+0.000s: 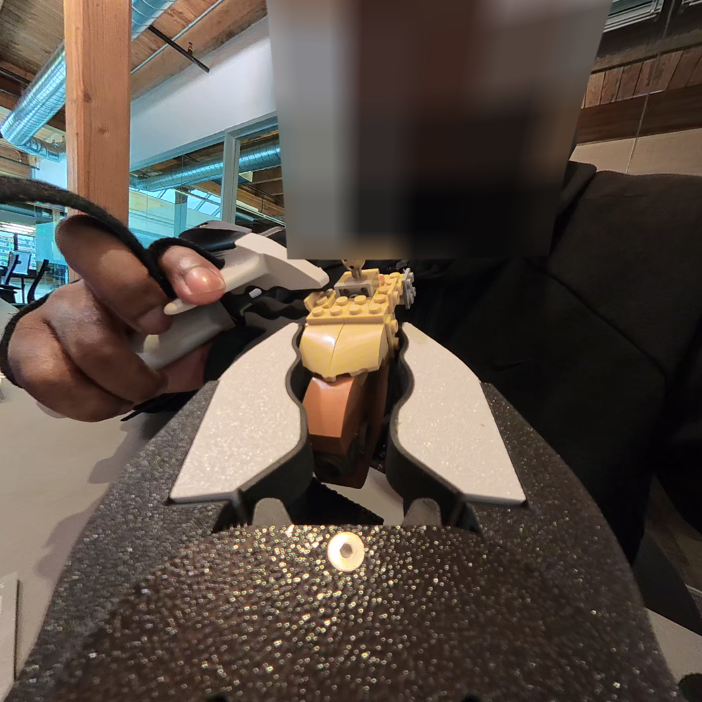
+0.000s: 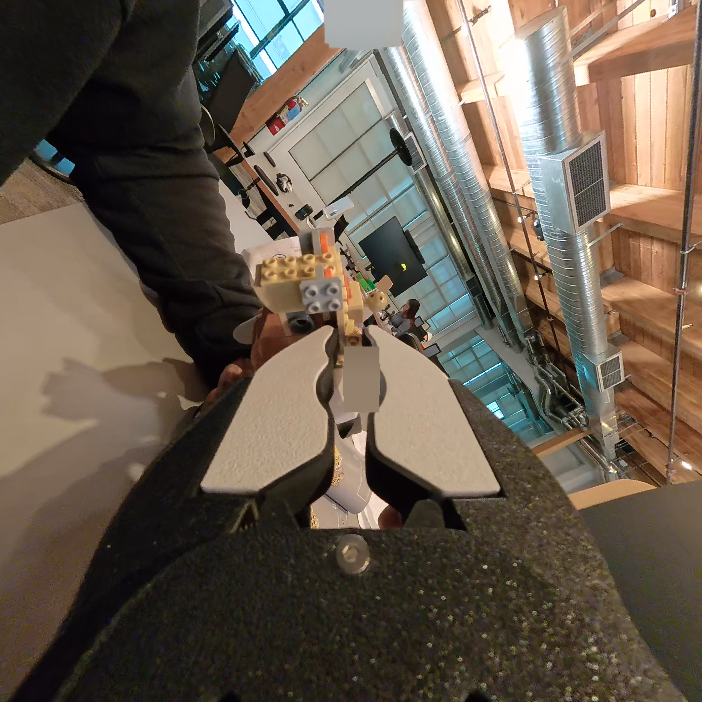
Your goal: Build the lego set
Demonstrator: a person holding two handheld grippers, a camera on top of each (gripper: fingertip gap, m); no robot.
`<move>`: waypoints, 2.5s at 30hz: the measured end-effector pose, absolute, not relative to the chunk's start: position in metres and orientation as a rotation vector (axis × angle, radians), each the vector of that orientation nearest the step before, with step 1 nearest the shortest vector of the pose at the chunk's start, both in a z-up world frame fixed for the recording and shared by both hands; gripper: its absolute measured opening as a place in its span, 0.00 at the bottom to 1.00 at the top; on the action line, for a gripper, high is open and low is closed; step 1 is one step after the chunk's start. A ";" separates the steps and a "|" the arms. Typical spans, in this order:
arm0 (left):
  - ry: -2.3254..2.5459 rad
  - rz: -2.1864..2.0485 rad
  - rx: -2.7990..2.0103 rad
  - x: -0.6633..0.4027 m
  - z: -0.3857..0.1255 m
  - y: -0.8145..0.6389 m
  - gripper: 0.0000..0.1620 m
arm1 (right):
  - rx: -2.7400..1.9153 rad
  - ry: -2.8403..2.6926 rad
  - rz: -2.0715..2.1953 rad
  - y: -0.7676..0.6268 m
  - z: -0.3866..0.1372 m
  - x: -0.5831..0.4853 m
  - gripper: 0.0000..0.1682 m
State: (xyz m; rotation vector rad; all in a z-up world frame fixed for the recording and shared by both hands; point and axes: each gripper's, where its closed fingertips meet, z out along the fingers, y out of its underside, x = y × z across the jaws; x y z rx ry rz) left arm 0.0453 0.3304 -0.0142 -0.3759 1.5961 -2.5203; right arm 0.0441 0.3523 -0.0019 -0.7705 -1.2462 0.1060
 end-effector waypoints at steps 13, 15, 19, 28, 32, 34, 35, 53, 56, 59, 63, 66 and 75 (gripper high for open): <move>1.554 -2.581 -0.402 0.047 -0.009 0.328 0.27 | -0.765 -1.279 0.103 0.352 0.000 0.047 0.07; 1.556 -2.596 -0.400 0.046 -0.009 0.326 0.27 | -0.762 -1.284 0.112 0.351 0.001 0.047 0.06; 1.559 -2.633 -0.395 0.045 -0.007 0.323 0.27 | -0.754 -1.300 0.124 0.348 0.001 0.047 0.06; 1.581 -2.695 -0.385 0.045 -0.007 0.316 0.27 | -0.751 -1.351 0.162 0.342 0.001 0.045 0.06; 1.581 -2.697 -0.384 0.044 -0.007 0.315 0.27 | -0.757 -1.350 0.171 0.341 0.001 0.045 0.06; 1.553 -2.704 -0.393 0.045 -0.006 0.316 0.28 | -0.765 -1.329 0.158 0.344 0.002 0.047 0.06; 1.534 -2.702 -0.403 0.048 -0.005 0.318 0.28 | -0.767 -1.315 0.149 0.345 0.002 0.048 0.06; 1.380 -2.481 -0.702 0.066 -0.005 0.345 0.31 | -0.870 -1.094 0.206 0.364 -0.001 0.062 0.06; 1.330 -2.424 -0.743 0.070 -0.004 0.354 0.31 | -0.888 -1.080 0.207 0.367 -0.002 0.065 0.06; 1.302 -2.393 -0.762 0.072 -0.002 0.360 0.30 | -0.901 -1.084 0.193 0.369 -0.003 0.066 0.06; 1.263 -2.396 -0.767 0.072 -0.002 0.362 0.29 | -0.913 -1.104 0.184 0.370 -0.003 0.067 0.06; 1.227 -2.430 -0.763 0.071 0.001 0.362 0.28 | -0.920 -1.133 0.191 0.368 -0.006 0.066 0.06; 1.180 -2.516 -0.773 0.072 0.001 0.360 0.26 | -0.956 -1.129 0.236 0.368 -0.007 0.067 0.06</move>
